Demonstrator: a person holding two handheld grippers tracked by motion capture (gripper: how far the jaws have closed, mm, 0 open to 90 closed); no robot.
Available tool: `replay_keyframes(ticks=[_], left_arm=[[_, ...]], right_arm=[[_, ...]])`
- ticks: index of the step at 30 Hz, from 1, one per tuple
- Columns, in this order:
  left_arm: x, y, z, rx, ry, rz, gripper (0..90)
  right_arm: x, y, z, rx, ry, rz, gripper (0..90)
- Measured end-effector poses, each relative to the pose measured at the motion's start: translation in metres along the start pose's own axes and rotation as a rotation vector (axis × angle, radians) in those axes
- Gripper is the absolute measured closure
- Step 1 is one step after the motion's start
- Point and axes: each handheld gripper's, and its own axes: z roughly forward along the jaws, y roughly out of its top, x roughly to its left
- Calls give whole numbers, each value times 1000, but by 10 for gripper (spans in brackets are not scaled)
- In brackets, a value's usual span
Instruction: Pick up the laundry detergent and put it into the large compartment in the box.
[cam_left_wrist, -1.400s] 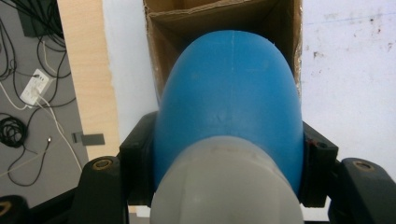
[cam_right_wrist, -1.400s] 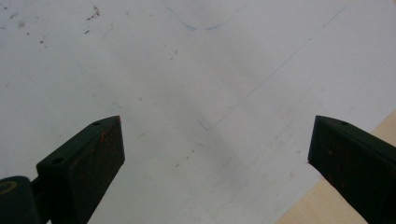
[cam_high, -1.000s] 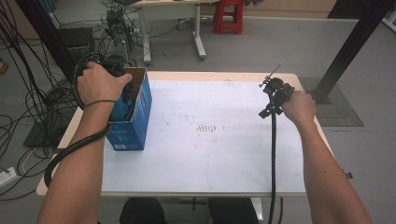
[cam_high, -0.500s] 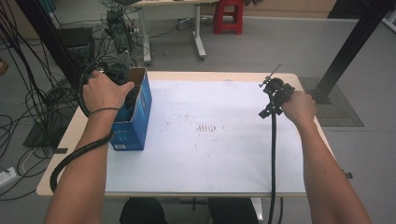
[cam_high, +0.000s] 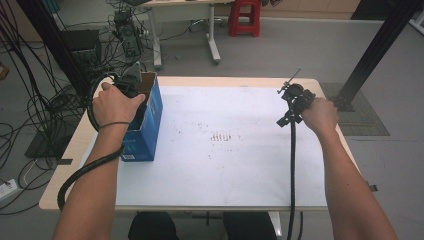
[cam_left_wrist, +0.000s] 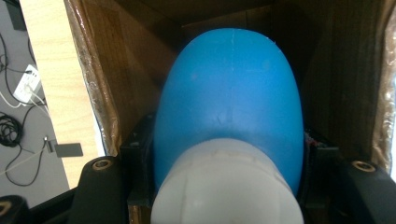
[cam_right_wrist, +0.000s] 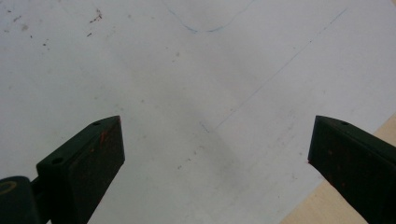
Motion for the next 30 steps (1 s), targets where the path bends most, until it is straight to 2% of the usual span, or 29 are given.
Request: replay_keyframes(ticks=[30], left_arm=[[7, 1, 2, 8, -16, -10, 379]], right_arm=[[3, 4, -2, 4, -9, -12, 34]])
